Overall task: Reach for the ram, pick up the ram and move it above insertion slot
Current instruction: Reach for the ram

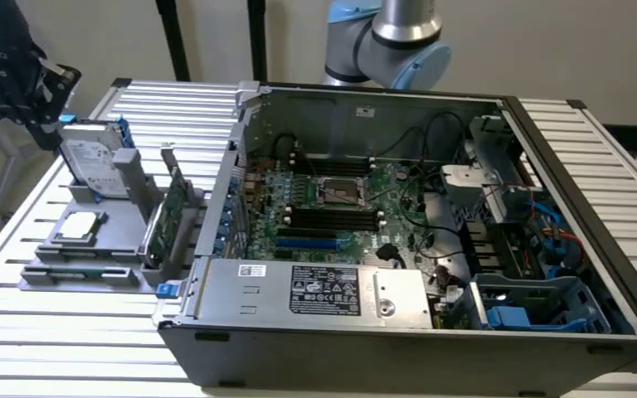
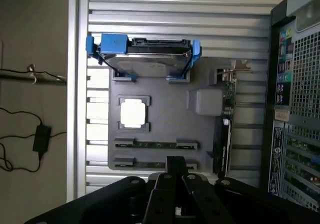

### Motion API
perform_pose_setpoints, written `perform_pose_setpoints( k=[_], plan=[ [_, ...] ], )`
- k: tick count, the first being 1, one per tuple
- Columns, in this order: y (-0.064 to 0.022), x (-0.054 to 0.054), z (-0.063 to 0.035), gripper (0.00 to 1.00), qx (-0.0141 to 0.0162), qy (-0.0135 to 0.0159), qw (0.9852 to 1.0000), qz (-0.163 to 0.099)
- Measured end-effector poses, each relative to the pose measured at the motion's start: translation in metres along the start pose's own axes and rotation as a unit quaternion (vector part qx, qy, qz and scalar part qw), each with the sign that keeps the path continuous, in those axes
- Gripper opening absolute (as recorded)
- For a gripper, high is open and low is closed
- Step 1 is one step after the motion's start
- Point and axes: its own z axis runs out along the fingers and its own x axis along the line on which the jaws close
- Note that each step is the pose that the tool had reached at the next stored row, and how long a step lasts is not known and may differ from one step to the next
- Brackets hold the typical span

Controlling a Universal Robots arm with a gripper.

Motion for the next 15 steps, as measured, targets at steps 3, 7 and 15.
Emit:
perform_pose_setpoints(
  k=[3, 7, 15],
  plan=[
    [-0.0139, 0.001, 0.0021, 0.11, -0.0001, 0.0004, 1.0000, 0.000],
    [-0.0314, 0.002, 0.0054, 0.11, -0.0001, 0.0014, 1.0000, 0.000],
    [-0.0350, 0.003, 0.0085, 0.11, -0.0001, 0.0034, 0.9987, -0.050]
  ],
)
